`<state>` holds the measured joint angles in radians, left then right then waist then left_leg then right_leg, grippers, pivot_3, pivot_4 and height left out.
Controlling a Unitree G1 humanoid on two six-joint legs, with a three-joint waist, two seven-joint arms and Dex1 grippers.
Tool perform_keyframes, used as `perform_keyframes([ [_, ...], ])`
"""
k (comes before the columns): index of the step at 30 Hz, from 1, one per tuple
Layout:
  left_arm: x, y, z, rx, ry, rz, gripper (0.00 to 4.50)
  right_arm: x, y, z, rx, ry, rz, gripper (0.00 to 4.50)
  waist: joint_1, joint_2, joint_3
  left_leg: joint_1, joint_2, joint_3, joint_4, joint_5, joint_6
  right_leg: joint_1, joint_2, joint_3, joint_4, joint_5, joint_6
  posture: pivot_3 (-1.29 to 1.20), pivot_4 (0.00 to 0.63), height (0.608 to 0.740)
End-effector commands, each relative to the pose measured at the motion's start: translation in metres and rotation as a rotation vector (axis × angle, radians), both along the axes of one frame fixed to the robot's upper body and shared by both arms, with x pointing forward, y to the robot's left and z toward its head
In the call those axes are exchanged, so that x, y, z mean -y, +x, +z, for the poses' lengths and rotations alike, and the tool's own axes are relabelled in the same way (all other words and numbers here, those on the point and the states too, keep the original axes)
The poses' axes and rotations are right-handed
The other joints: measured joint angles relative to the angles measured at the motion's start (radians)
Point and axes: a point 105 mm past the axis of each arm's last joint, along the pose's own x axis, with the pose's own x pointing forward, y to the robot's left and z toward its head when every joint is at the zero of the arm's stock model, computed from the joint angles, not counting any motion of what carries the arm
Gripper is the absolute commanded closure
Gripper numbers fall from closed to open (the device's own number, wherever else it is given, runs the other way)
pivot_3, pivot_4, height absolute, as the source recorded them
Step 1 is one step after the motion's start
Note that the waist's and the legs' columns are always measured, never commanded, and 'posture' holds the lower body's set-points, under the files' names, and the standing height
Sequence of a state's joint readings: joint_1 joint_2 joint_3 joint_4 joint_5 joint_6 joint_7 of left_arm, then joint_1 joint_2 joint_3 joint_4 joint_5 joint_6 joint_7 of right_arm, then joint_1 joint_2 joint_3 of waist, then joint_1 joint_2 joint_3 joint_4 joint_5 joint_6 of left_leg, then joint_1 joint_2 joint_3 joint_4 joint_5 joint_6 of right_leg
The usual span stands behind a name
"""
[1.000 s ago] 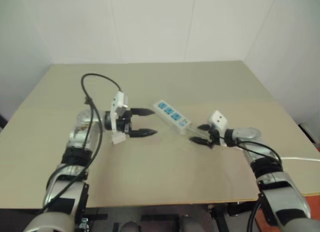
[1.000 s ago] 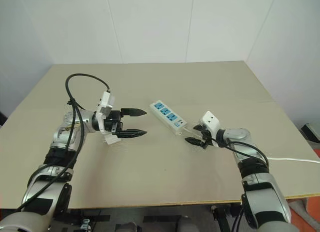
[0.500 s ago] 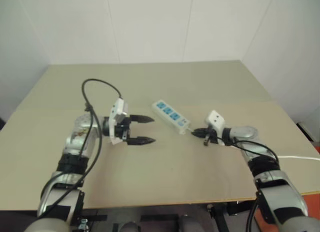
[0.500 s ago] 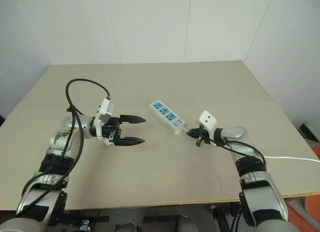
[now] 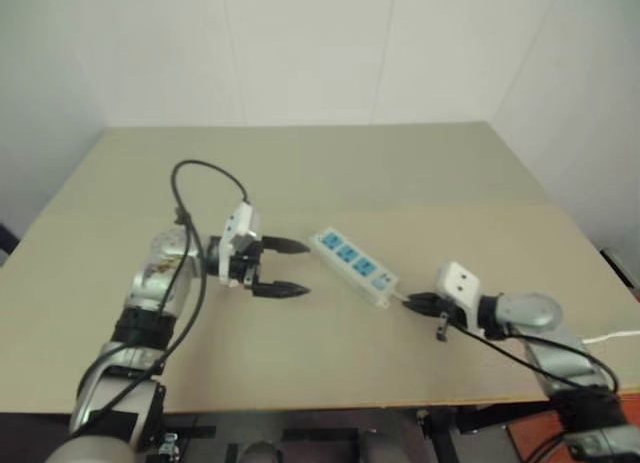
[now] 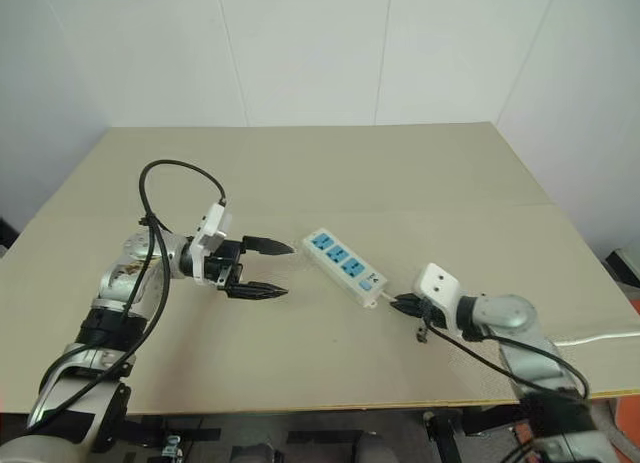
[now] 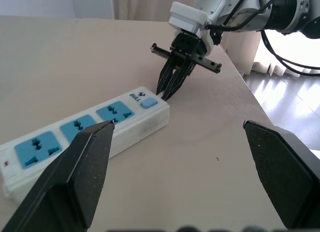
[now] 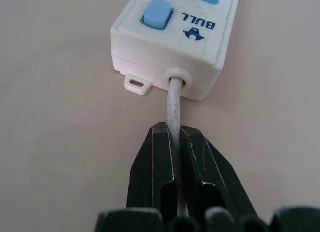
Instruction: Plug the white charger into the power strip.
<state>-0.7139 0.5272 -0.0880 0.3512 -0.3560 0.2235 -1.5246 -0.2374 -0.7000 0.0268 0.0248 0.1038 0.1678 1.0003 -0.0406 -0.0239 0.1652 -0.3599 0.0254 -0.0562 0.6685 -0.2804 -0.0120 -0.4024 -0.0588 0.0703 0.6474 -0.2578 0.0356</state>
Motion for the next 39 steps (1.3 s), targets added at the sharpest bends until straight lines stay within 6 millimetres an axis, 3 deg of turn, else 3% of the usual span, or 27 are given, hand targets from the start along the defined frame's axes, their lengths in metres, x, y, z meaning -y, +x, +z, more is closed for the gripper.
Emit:
perform_keyframes([
  [1,0.001,-0.004,0.006,0.036,0.032,-0.075,0.0,0.004,-0.006,0.017,0.042,0.02,-0.014,4.47,0.0,0.0,0.0,0.0,0.0,0.0,0.0,0.0,0.0,0.0,0.0,0.0,0.0,0.0,0.0,0.0,0.15,0.74],
  [3,0.001,-0.004,0.004,0.035,0.055,-0.094,0.0,0.002,-0.008,0.018,0.025,0.036,-0.014,4.47,0.0,0.0,0.0,0.0,0.0,0.0,0.0,0.0,0.0,0.0,0.0,0.0,0.0,0.0,0.0,0.0,0.15,0.74],
  [16,0.005,-0.006,0.01,0.033,0.045,-0.129,0.0,-0.001,-0.02,0.055,0.102,0.181,-0.039,0.09,0.002,0.0,0.0,0.0,0.0,-0.001,0.0,0.0,0.0,0.0,0.0,0.0,-0.001,0.0,0.0,0.0,0.15,0.74],
  [21,0.004,-0.004,0.014,0.038,0.024,-0.098,0.0,0.004,-0.028,0.067,0.143,0.387,-0.088,0.01,0.003,0.0,0.0,0.0,0.0,-0.001,0.0,0.0,0.0,0.001,0.0,0.0,0.0,0.0,0.0,0.0,0.15,0.74],
  [24,0.004,-0.001,0.016,0.047,0.018,-0.072,0.0,0.003,-0.023,0.069,0.268,0.461,-0.176,0.01,-0.001,0.0,0.0,0.001,0.0,-0.001,0.0,0.0,0.0,0.001,0.0,0.0,0.0,0.0,0.0,0.0,0.15,0.74],
  [33,0.003,0.001,0.016,0.046,0.032,-0.064,0.0,-0.034,-0.014,0.038,0.204,0.546,-0.162,0.01,-0.002,0.001,0.0,0.001,0.0,0.0,0.0,0.0,0.0,0.001,0.001,0.0,0.0,0.0,0.0,0.0,0.15,0.74],
  [39,0.005,-0.001,0.017,0.046,0.026,-0.074,0.0,-0.039,-0.005,0.027,0.171,0.542,-0.157,0.01,-0.002,0.001,0.0,0.001,0.0,0.0,0.0,0.0,0.0,0.001,0.001,0.0,0.0,0.0,0.0,0.0,0.15,0.74],
])
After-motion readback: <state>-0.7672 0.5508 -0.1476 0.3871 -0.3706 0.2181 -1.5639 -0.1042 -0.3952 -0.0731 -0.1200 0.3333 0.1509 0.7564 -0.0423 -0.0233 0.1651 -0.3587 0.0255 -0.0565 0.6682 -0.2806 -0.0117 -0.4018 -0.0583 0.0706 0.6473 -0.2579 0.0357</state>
